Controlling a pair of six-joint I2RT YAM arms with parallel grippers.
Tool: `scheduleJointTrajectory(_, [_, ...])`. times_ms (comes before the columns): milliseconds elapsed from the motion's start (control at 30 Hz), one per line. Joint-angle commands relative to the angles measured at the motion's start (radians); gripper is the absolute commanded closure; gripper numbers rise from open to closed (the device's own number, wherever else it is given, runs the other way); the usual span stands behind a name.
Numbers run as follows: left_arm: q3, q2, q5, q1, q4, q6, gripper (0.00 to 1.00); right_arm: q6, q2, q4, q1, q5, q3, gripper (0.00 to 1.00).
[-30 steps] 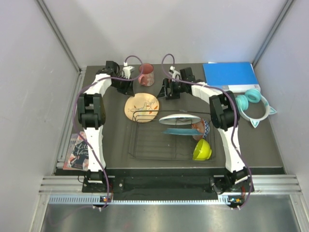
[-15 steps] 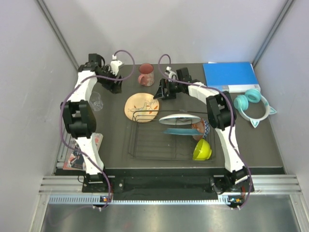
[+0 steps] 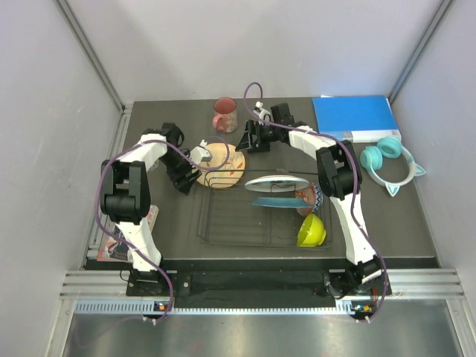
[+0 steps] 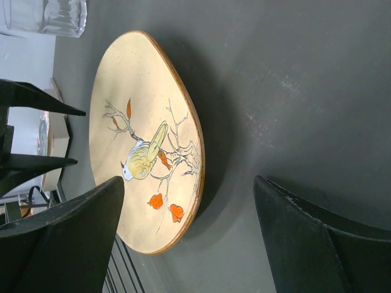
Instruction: Load the mixed dishes into the dish rack
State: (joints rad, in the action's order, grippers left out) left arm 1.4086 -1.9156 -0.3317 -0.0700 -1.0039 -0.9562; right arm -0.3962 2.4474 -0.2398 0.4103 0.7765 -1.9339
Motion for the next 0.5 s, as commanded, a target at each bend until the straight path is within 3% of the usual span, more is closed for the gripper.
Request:
scheduleJointTrajectory(0, [-0.003, 0.046, -0.01, -0.014, 0.126, -0.009, 0.26, 0.01, 0.058, -0.079, 0.015, -0.039, -0.016, 0.14])
scheduleJointTrajectory(200, [0.026, -0.022, -0.007, -0.019, 0.241, 0.042, 0.26, -0.009, 0.074, -0.076, 0.018, -0.034, -0.019, 0.16])
scheduleJointTrajectory(467, [0.093, -0.137, -0.018, -0.027, 0.263, 0.073, 0.27, -0.043, 0.11, -0.058, 0.025, -0.022, -0.042, 0.16])
